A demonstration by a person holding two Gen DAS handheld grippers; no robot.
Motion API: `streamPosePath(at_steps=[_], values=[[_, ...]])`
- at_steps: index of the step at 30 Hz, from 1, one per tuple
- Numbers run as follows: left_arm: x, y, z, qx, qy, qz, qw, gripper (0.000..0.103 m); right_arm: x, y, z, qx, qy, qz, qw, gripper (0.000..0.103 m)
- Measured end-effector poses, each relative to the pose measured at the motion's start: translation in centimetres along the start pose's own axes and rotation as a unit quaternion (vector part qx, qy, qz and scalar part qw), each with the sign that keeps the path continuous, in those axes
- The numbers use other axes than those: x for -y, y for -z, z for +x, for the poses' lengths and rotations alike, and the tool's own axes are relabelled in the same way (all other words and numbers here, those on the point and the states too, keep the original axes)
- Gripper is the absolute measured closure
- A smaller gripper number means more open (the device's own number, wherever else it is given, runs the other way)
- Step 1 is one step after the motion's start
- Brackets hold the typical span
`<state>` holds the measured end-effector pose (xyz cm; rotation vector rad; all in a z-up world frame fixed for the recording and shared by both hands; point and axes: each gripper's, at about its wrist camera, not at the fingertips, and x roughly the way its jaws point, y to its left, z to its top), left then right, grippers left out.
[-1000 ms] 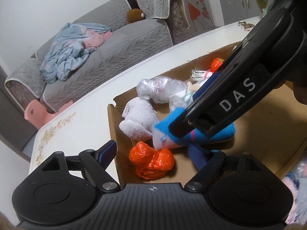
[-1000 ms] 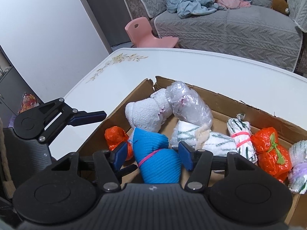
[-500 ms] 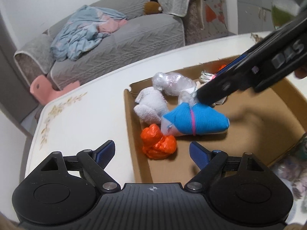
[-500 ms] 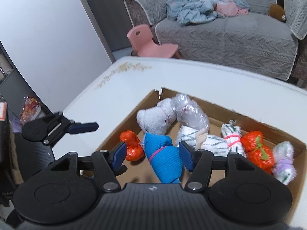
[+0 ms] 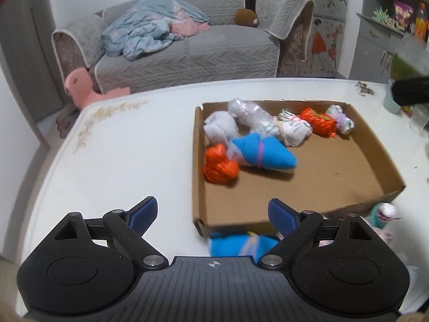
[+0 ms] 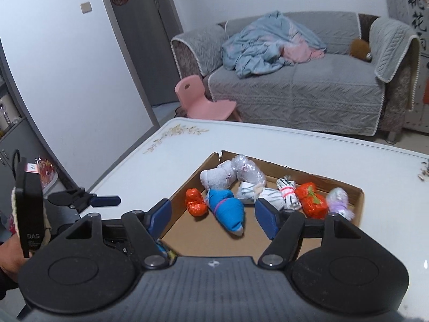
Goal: Organize objects
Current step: 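Return both tools to the pile and approach the next bundles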
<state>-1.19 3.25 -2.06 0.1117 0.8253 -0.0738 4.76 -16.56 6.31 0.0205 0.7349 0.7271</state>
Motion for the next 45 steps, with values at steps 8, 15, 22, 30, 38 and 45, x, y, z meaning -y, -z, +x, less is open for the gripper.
streamPosePath(at_steps=[8, 15, 22, 30, 38, 45], values=[[1.8, 1.8, -3.0, -0.006, 0.002, -0.015, 0.9999, 0.01, -2.0, 5.0, -3.4, -0.007, 0.027, -0.027, 0.999, 0.03], [2.4, 4.5, -3.6, -0.026, 0.002, -0.021, 0.9995, 0.009, -2.9, 9.5, -5.2, -0.036, 0.045, -0.041, 0.997, 0.027], [1.9, 8.2, -3.0, -0.054, 0.0, -0.036, 0.9979, 0.008, -1.5, 13.3, -3.9, -0.086, 0.061, -0.057, 0.993, 0.027], [1.4, 10.0, -1.9, -0.072, -0.001, -0.049, 0.9962, 0.008, -2.0, 15.2, -1.2, -0.134, 0.06, -0.076, 0.986, 0.029], [-0.6, 7.3, -0.2, -0.077, 0.034, -0.139, 0.9867, 0.008, -2.7, 15.9, 1.1, -0.165, 0.062, -0.091, 0.98, 0.032], [-0.5, 5.0, 2.9, -0.077, 0.055, -0.183, 0.9785, 0.007, -2.6, 15.8, 1.3, -0.167, 0.059, -0.085, 0.98, 0.032]])
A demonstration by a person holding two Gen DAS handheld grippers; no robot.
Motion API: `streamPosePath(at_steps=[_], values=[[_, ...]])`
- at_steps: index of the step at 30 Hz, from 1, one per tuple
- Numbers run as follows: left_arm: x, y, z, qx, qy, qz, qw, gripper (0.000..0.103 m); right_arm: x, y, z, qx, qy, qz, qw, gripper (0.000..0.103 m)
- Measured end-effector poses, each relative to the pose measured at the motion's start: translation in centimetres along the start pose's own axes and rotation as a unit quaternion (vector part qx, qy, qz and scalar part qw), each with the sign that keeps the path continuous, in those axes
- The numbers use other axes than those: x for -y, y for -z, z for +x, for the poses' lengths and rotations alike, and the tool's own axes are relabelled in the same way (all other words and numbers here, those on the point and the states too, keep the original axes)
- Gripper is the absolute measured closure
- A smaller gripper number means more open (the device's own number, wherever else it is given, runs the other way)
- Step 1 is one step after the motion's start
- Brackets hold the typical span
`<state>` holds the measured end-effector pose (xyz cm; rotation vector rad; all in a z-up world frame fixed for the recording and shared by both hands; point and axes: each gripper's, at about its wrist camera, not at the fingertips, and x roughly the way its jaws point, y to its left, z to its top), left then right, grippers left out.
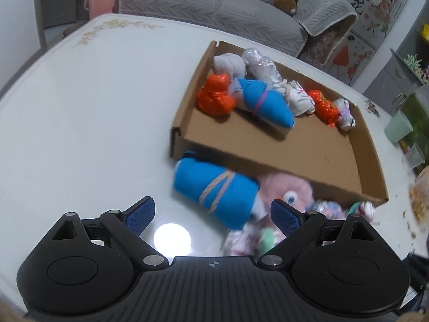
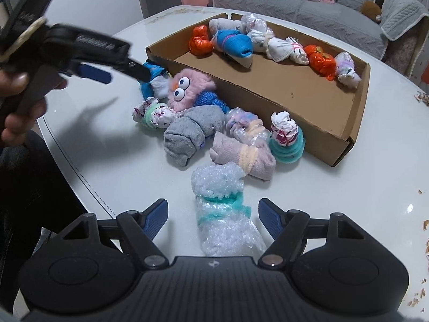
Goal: Organize objects
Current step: 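Return both tools to the pile and approach the next bundles, then grasp the rope-tied blue bundle with the left tool while the right grasps the bubble-wrapped bundle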
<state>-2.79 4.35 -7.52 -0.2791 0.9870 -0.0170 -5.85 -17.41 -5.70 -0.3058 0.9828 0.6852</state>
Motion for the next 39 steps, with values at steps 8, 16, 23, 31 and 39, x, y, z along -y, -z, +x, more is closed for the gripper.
streamPosePath(at_steps=[8, 16, 23, 31, 39], values=[[-2.1, -1.2, 3.0, -0.022, 0.029, -0.089, 0.9954, 0.015, 0.0, -0.3, 0.3, -0.002, -0.009, 0.009, 1.0, 0.034], [-3.0, -1.6, 1.8, -0.02, 0.005, -0.067, 0.9975, 0.031, 0.4, -0.3, 0.7, -0.021, -0.017, 0.03, 0.999, 0.054], [-4.4, -0.8, 1.0, -0.018, -0.02, -0.051, 0.9984, 0.029, 0.5, 0.2, 1.1, -0.03, -0.014, 0.031, 0.999, 0.064], [-3.8, -0.8, 1.9, -0.02, -0.029, -0.058, 0.9977, 0.03, 0.3, 0.3, 1.3, -0.034, -0.015, 0.031, 0.999, 0.064], [-3.2, -0.3, 1.5, -0.015, -0.047, -0.037, 0.9981, 0.039, 0.5, 0.1, 1.0, -0.037, -0.019, 0.043, 0.998, 0.067]])
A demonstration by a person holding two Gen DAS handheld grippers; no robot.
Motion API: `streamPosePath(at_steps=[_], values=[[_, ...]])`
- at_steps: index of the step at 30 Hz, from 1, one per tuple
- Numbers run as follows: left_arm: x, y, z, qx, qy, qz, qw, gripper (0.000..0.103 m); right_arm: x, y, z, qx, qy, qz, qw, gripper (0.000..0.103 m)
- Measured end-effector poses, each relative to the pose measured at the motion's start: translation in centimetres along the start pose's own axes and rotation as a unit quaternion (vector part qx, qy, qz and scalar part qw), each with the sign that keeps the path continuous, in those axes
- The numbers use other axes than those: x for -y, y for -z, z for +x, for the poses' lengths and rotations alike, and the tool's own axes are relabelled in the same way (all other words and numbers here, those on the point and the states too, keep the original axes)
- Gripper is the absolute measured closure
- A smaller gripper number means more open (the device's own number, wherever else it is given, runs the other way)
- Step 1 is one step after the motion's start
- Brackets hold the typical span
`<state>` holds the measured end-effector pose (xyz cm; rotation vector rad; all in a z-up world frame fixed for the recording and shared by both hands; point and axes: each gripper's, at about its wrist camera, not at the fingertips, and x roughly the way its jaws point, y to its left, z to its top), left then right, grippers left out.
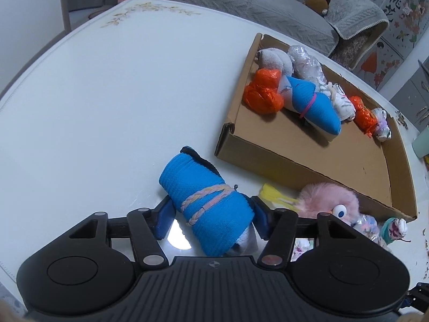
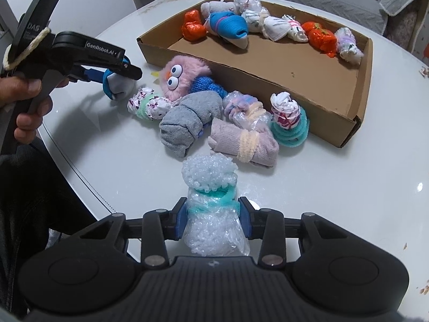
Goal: Organize objects
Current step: 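Grasp the rope-tied blue bundle with the left tool while the right grasps the bubble-wrapped bundle, then carry both bundles into the tray and open both tools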
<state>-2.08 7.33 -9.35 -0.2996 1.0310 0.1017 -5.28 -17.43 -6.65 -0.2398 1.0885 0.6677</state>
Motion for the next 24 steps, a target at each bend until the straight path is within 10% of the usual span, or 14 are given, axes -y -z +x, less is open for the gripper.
streamPosePath(at_steps=[24], values=[[4.3, -0.6, -10.7, 0.115, -0.016, 0.182, 0.9765, 0.039, 1.6, -3.0, -7.0, 0.113, -0.045, 0.066, 0.99, 0.067]])
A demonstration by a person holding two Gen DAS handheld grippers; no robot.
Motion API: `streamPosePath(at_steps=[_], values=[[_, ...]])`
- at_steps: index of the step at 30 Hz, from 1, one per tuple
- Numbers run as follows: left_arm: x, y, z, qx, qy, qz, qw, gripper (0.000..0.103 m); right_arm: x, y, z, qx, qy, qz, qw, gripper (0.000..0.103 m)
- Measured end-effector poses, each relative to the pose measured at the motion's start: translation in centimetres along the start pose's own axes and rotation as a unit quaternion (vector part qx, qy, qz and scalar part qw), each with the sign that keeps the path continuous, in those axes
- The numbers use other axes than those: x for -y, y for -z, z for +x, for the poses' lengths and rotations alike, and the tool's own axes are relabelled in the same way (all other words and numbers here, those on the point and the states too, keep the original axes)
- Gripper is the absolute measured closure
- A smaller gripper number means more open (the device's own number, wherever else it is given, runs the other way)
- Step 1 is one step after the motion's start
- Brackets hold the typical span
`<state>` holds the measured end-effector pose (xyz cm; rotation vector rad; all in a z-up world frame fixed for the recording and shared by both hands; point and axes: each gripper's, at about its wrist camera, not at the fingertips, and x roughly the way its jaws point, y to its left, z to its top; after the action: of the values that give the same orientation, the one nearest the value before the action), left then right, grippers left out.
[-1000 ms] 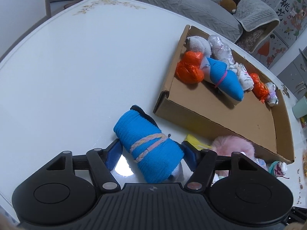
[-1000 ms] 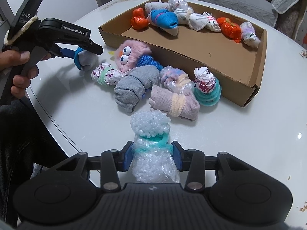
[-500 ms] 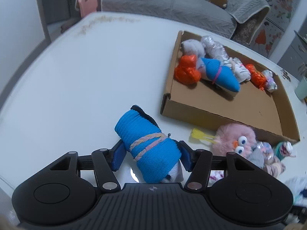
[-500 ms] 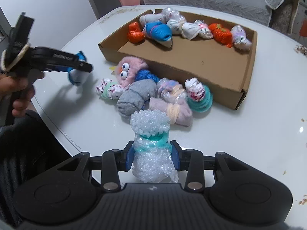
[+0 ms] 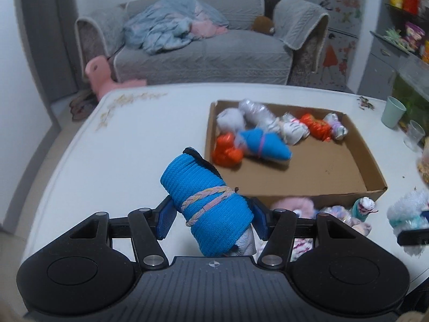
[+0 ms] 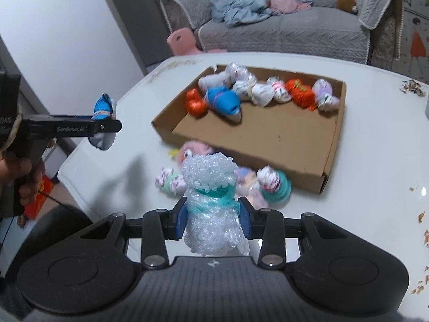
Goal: Organize objects
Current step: 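Carry both bundles into the tray and open both tools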
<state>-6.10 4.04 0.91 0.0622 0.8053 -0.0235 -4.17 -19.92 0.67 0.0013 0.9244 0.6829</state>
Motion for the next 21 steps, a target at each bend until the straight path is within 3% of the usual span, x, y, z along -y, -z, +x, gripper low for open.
streamPosePath(at_steps=[14, 21], values=[[1.6, -3.2, 1.4, 0.043, -0.008, 0.115, 0.9924, 0.038, -0.8, -6.6, -0.3, 0.075, -0.043, -0.011, 0.996, 0.067], [3.1, -4.2, 5.4, 0.04, 0.001, 0.159, 0.9864, 0.038, 0.2, -10.7, 3.1, 0.073, -0.045, -0.022, 0.996, 0.067]])
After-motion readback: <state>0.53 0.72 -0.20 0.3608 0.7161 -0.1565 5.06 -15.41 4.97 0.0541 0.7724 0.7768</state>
